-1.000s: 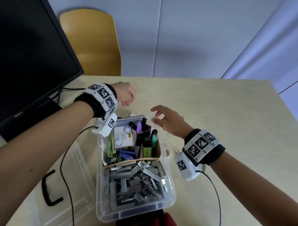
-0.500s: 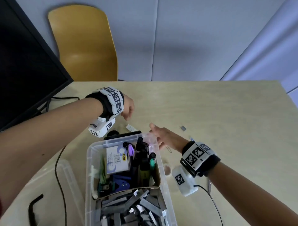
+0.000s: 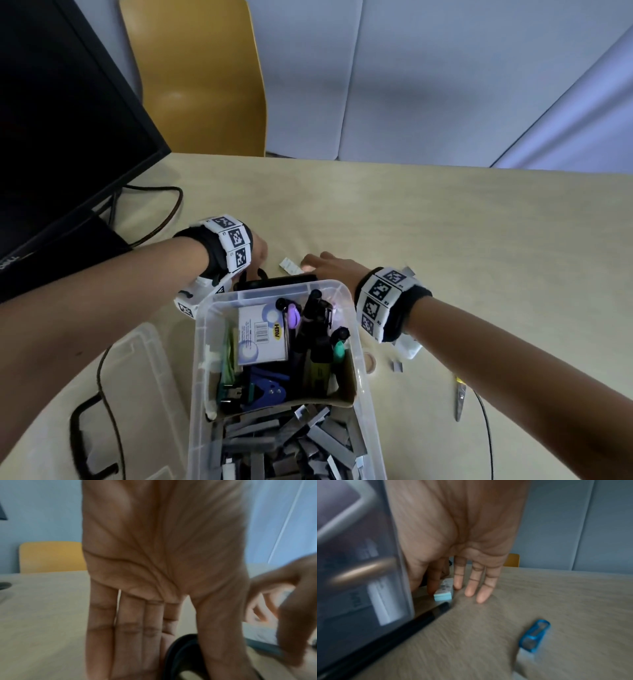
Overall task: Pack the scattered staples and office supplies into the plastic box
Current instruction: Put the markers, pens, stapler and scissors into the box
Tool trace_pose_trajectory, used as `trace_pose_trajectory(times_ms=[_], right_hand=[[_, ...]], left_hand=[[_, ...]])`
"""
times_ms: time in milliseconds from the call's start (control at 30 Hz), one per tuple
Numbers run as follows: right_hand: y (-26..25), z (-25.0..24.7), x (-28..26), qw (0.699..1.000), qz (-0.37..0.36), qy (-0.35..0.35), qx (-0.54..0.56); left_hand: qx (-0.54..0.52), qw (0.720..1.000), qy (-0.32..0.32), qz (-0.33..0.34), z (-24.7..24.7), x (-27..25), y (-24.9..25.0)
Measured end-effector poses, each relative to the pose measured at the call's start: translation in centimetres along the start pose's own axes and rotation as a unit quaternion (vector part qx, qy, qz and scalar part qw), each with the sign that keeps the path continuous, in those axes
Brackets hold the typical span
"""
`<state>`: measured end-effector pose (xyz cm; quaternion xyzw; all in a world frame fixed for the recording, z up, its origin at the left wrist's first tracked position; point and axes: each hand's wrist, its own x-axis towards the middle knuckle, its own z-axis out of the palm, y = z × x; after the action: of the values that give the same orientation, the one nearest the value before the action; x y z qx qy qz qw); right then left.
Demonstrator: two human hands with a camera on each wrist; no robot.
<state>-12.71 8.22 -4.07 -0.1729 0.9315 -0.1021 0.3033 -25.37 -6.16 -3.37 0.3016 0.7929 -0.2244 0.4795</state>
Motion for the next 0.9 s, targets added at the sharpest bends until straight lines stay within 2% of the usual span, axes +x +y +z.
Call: trace_pose_trajectory(times_ms=[100, 233, 367, 500, 633, 767, 900], right_hand=[[0.5, 0.9, -0.1, 0.997, 0.012, 0.014, 0.07], [0.5, 1.9, -1.5, 0.978, 0.071, 0.05, 0.188], [0.1, 2.2, -3.2, 0.979, 0.101, 0.072, 0.16], [0.5, 3.4, -3.6, 0.983, 0.107, 0.09, 0.12], [0.8, 4.4, -4.5, 0.971, 0.137, 0.113, 0.157], [1.4, 4.2, -5.1, 0.965, 0.151, 0.127, 0.172], [1.6, 3.2, -5.5, 0.941, 0.169, 0.198, 0.216]], left_hand=[[-0.03, 1.0, -0.002, 0.006, 0.0, -0.4, -0.1], [-0.036, 0.997, 0.061, 0.005, 0.4, -0.4, 0.1], [-0.066, 0.992, 0.11, -0.008, 0.9, -0.3, 0.4], [-0.072, 0.991, 0.111, -0.012, 0.7, -0.4, 0.7], [-0.068, 0.993, 0.101, -0.007, 0.5, -0.7, 1.0], [-0.076, 0.99, 0.118, -0.014, 0.3, -1.2, 0.9], [-0.092, 0.987, 0.132, -0.014, 0.3, -1.7, 0.7]])
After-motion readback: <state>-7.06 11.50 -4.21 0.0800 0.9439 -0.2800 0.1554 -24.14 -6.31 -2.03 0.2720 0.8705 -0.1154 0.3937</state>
